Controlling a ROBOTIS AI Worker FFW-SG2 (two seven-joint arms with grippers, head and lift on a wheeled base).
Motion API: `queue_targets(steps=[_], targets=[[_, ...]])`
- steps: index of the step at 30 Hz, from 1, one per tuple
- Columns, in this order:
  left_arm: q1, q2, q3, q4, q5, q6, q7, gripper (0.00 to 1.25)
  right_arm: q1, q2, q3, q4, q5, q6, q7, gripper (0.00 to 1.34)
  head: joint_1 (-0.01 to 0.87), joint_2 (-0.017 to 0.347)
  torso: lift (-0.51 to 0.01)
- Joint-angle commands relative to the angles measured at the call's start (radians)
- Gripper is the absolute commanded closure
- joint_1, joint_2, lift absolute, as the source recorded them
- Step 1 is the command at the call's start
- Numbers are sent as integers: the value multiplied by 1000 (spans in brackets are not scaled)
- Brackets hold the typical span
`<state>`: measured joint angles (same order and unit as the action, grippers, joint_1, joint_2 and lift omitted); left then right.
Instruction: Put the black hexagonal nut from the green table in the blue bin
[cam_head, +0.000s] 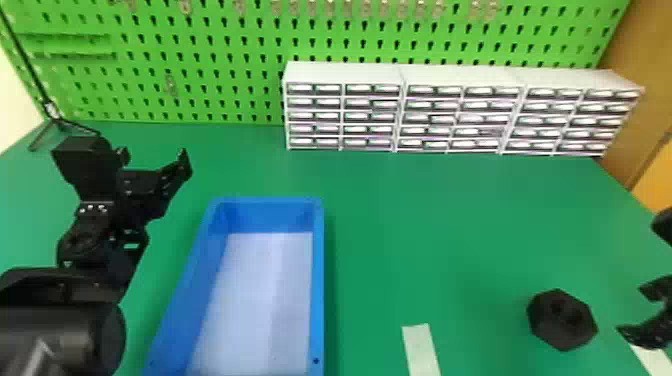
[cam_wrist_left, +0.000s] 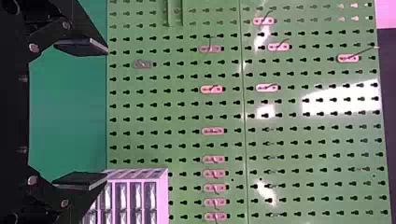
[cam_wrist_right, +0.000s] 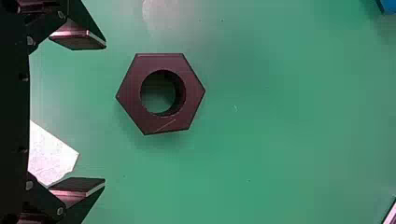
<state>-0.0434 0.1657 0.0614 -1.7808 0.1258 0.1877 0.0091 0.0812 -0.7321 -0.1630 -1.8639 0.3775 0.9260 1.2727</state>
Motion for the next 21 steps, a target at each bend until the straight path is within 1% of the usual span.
queue_targets(steps=[1,21], targets=[[0,0,0,0,2,-1,0,309,-1,0,4,2,3,4,2,248,686,28,-96],[2,0,0,0,3,1,0,309,-14,3,16,2,14,4,5,248,686,28,-96]])
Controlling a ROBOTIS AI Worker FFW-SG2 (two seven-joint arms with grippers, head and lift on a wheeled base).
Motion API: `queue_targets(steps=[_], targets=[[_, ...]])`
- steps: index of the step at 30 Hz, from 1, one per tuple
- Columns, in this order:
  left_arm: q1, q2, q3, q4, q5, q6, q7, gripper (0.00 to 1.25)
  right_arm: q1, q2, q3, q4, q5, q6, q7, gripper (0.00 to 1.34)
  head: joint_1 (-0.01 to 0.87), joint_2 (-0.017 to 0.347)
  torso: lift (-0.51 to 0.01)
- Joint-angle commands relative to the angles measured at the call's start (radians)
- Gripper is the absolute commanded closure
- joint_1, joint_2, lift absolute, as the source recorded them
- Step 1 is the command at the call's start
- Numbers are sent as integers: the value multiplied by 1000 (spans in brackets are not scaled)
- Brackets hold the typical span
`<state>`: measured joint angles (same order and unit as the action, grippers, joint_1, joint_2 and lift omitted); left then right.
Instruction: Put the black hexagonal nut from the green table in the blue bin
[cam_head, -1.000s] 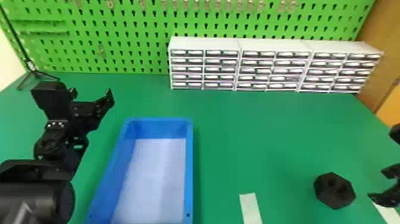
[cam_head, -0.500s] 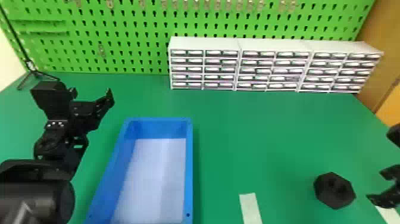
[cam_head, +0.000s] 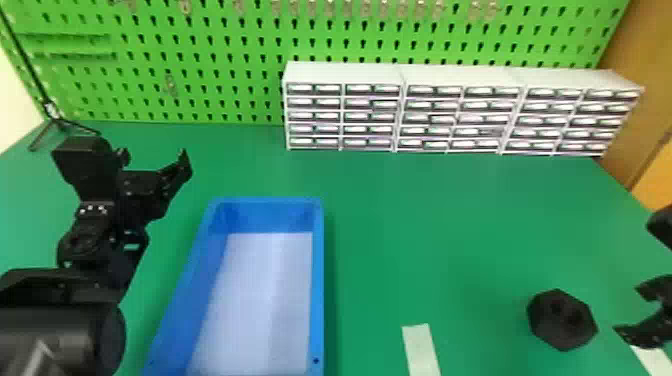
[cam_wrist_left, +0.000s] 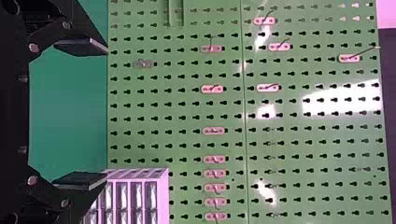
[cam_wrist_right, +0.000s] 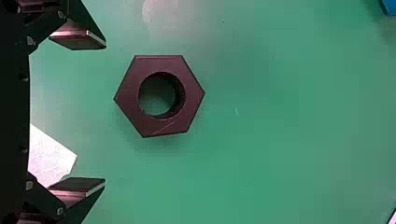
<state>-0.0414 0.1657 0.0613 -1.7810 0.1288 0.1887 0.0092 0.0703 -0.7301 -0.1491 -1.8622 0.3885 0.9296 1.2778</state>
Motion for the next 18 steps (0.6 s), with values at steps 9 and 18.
queue_targets(steps=[9,18], targets=[[0,0,0,0,0,0,0,309,-12,17,22,0,3,0,0,248,686,28,-96],[2,0,0,0,2,0,0,309,-63,38,88,-2,13,0,6,248,686,28,-96]])
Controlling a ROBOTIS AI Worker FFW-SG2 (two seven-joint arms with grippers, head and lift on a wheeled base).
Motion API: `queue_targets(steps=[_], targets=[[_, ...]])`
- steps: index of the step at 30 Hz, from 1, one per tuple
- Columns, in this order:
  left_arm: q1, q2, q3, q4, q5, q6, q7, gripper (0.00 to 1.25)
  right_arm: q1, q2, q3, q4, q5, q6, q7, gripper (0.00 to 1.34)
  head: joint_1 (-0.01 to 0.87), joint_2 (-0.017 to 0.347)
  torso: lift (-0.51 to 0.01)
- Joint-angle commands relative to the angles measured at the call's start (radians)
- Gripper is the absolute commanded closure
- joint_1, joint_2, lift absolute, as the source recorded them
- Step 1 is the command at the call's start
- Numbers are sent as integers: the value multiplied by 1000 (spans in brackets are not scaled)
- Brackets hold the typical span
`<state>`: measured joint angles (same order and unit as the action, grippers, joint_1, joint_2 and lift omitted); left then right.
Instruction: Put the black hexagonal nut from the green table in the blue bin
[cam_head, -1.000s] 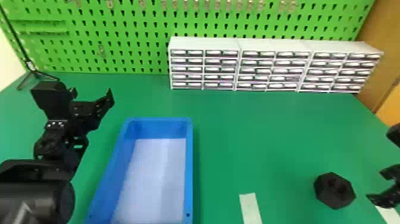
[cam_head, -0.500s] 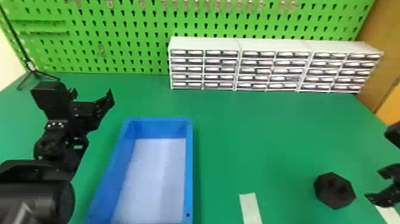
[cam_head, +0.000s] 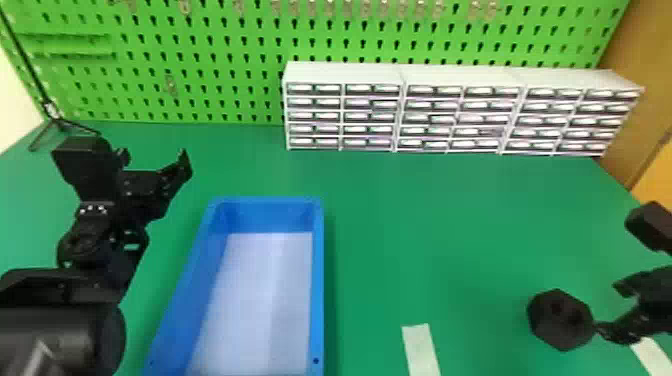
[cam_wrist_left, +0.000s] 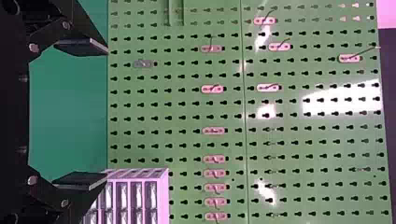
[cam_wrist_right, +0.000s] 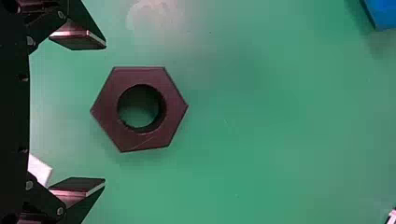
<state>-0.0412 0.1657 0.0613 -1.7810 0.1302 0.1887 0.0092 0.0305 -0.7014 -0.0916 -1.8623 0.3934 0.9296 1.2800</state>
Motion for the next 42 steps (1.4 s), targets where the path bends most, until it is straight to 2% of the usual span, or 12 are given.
queue_targets(steps=[1,13,26,37,42], targets=[[1,0,0,0,0,0,0,309,-31,13,38,-5,12,0,6,248,686,28,-96],[1,0,0,0,-1,0,1,309,-44,63,115,-46,114,-3,32,251,686,28,-96],[-2,0,-6,0,-3,0,0,309,-26,91,139,-55,199,-8,58,251,686,28,-96],[-8,0,-12,2,-3,0,0,309,-32,115,165,-14,240,-21,82,254,686,28,-96],[-8,0,-14,2,-1,2,1,309,-32,140,159,6,257,-34,82,254,686,28,-96]])
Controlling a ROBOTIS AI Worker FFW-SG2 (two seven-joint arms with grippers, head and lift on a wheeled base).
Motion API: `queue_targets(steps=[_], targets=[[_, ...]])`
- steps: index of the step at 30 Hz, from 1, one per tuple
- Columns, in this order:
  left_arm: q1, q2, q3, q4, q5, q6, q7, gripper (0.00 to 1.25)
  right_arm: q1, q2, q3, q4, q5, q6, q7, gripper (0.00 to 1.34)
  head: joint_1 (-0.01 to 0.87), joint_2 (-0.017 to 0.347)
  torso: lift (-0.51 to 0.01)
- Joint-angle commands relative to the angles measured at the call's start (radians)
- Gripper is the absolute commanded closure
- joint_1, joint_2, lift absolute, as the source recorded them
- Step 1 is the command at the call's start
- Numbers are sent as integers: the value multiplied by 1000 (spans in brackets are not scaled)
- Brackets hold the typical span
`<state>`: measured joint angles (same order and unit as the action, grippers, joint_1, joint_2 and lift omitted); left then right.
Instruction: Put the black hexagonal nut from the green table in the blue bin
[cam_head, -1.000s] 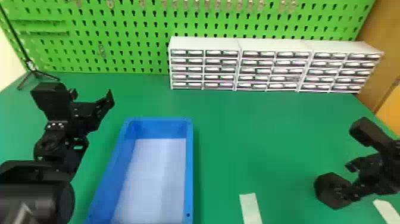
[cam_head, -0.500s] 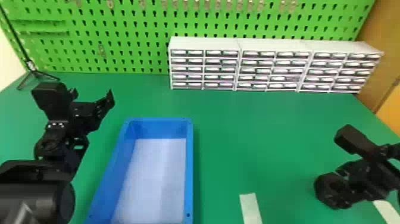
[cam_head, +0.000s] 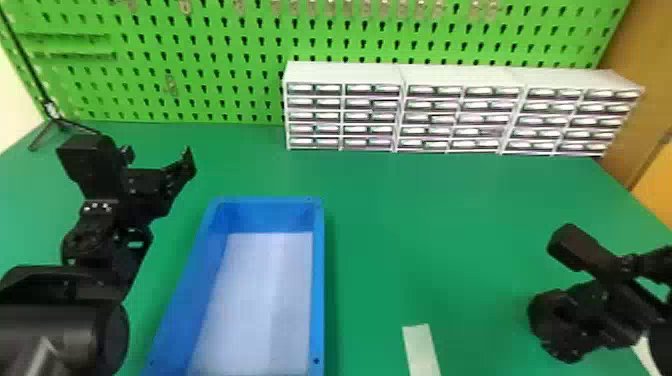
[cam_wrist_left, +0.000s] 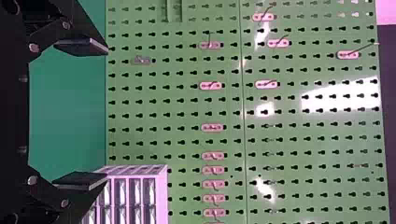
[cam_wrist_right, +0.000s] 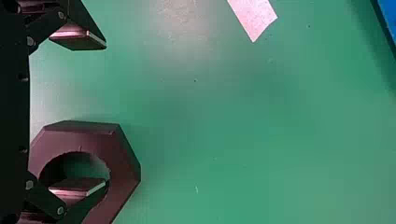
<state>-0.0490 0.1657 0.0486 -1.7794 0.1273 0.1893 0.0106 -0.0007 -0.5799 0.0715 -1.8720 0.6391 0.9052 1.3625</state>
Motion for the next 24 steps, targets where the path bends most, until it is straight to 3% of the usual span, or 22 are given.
queue_targets(steps=[1,8,24], targets=[[0,0,-3,0,2,1,0,309,-2,25,-4,22,13,-11,0,254,686,28,-96],[0,0,-3,0,3,-1,0,309,-12,46,-7,51,33,-26,0,252,686,28,-96],[0,0,-4,0,6,-1,2,309,-12,57,-13,97,67,-34,0,256,686,28,-96]])
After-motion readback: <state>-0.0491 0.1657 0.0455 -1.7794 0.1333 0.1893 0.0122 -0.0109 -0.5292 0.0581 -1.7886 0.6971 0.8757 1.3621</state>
